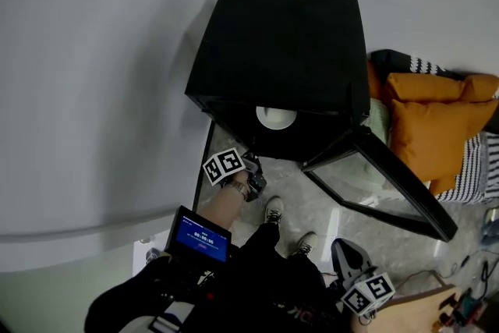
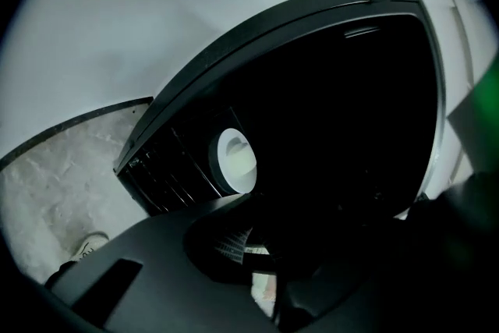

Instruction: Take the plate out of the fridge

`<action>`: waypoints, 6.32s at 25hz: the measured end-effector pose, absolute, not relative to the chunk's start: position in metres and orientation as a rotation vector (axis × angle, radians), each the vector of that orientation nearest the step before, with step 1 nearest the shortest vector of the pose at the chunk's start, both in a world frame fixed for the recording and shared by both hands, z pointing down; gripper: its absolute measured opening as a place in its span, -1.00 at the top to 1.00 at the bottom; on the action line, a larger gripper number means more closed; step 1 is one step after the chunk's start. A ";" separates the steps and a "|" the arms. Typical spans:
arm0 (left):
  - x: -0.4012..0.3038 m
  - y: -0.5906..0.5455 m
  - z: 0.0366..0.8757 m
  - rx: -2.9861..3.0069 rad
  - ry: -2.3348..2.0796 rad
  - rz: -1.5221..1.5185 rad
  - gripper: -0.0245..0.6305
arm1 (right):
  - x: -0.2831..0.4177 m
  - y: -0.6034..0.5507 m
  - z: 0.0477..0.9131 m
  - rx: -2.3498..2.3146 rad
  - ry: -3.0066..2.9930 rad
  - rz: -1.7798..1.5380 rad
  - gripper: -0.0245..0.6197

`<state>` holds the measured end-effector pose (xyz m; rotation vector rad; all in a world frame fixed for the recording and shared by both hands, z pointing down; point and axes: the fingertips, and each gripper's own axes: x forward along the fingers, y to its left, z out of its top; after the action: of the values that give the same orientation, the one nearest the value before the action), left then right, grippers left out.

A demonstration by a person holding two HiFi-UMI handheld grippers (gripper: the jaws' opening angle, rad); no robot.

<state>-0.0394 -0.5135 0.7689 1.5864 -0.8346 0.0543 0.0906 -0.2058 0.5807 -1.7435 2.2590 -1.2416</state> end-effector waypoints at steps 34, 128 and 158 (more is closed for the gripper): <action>0.006 -0.587 0.852 1.253 -0.981 0.032 0.56 | 0.127 -0.190 0.604 -1.919 1.856 -1.349 0.90; -0.069 -0.470 0.418 1.640 -0.756 -0.623 0.89 | 0.081 -0.185 0.538 -1.264 2.535 -1.005 0.90; -0.002 -0.590 0.457 1.566 -1.003 -0.359 0.82 | 0.149 -0.184 0.536 -1.468 2.264 -0.933 0.90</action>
<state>-0.0018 -0.5904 0.4568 1.5663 -1.0028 -0.3588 0.1492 -0.1838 0.5356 -1.4680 2.2641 -0.9334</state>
